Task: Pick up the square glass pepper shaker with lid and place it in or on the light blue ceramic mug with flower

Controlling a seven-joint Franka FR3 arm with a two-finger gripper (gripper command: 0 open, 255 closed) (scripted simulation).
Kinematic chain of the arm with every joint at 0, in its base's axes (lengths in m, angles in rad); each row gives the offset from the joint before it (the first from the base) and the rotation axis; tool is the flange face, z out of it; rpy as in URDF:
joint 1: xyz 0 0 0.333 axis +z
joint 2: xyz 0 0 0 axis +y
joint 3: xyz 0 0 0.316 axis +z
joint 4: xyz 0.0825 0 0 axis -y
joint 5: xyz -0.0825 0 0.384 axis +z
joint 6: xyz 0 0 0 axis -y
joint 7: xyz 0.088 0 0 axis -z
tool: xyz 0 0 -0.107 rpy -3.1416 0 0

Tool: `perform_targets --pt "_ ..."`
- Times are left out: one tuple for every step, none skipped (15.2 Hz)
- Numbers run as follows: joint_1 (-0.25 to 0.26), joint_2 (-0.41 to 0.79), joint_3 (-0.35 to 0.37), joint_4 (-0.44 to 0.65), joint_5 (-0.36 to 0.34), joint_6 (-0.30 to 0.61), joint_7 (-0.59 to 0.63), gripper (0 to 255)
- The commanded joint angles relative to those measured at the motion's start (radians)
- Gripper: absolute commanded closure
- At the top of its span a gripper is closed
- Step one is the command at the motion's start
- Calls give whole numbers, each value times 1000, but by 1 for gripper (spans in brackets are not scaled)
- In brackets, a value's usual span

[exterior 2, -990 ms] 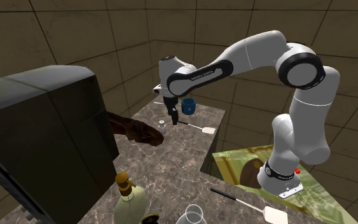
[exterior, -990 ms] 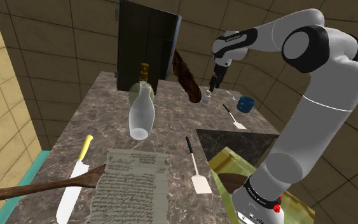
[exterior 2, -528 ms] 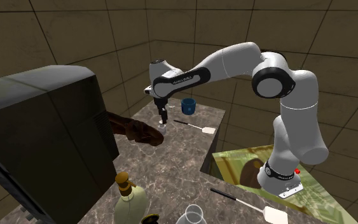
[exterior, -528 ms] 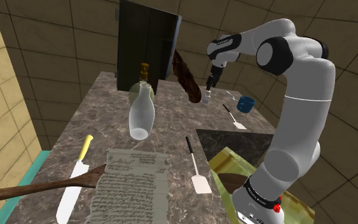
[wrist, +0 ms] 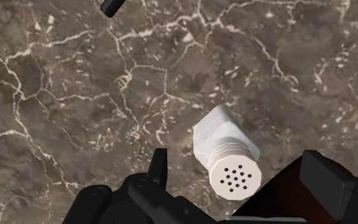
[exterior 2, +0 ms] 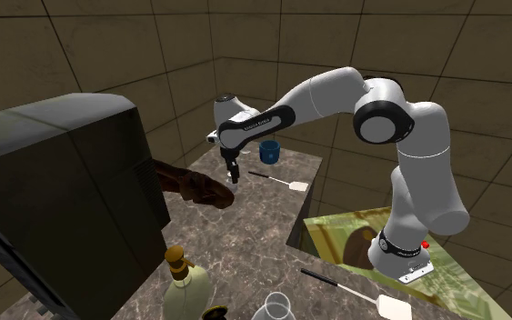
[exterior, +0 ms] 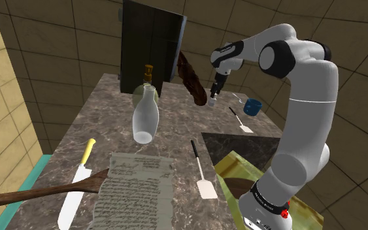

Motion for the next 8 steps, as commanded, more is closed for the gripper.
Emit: perform_targets --pt "-1 3 1 0 1 3 -1 0" --pt "-1 3 1 0 1 3 -1 0" --pt "-1 3 1 0 1 3 -1 0" --pt "-1 3 1 0 1 3 -1 0" --pt "-1 3 1 0 1 3 -1 0" --pt "-1 3 1 0 1 3 -1 0" --pt "-1 3 1 0 1 3 -1 255" --pt "-1 3 1 0 1 3 -1 255"
